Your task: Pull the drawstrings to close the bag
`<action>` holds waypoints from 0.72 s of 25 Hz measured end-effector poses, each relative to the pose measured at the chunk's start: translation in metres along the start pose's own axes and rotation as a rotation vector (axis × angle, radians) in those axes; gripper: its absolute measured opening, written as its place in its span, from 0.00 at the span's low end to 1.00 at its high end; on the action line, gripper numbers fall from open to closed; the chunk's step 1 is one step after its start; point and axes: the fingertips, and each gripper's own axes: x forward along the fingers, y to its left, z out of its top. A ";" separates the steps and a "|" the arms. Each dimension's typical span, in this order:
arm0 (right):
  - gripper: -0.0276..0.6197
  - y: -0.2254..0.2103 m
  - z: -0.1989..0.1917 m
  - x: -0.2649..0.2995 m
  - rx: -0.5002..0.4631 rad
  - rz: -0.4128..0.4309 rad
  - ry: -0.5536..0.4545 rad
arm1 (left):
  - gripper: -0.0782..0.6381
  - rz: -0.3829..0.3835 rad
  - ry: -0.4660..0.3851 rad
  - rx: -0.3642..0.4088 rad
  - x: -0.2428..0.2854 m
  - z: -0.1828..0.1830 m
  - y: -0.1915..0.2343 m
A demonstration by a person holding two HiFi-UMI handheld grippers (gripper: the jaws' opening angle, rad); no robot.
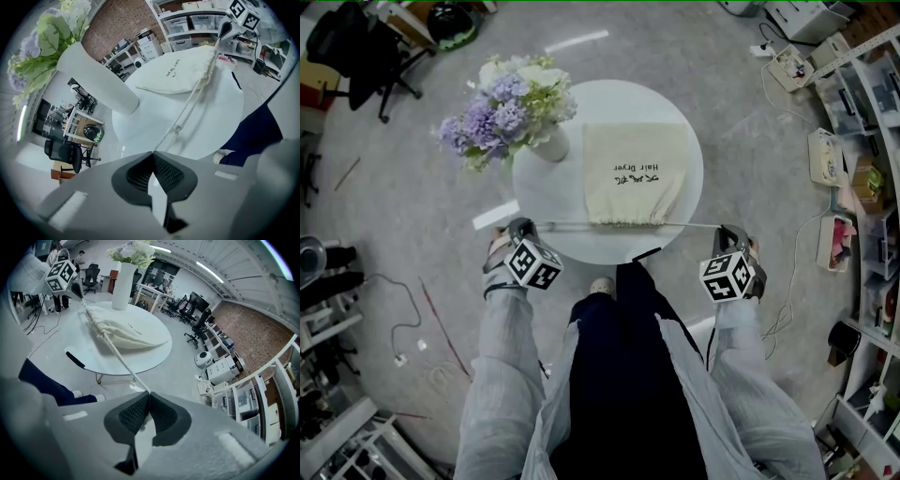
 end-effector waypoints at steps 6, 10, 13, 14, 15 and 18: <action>0.06 -0.008 -0.010 -0.004 -0.004 -0.010 0.012 | 0.14 -0.028 0.005 -0.031 -0.001 -0.007 -0.001; 0.06 -0.014 -0.012 -0.006 -0.028 -0.010 0.008 | 0.14 -0.048 0.010 -0.041 -0.003 -0.013 -0.002; 0.06 -0.015 -0.014 -0.007 -0.037 -0.007 0.007 | 0.14 -0.055 0.022 -0.048 -0.001 -0.021 -0.001; 0.06 -0.015 -0.016 -0.007 -0.044 -0.007 0.008 | 0.14 -0.059 0.025 -0.046 -0.001 -0.023 -0.001; 0.06 -0.016 -0.018 -0.007 -0.051 -0.008 0.010 | 0.14 -0.065 0.027 -0.045 -0.001 -0.024 -0.002; 0.06 -0.021 -0.025 -0.009 -0.053 -0.011 0.015 | 0.14 -0.078 0.030 -0.054 0.001 -0.029 -0.003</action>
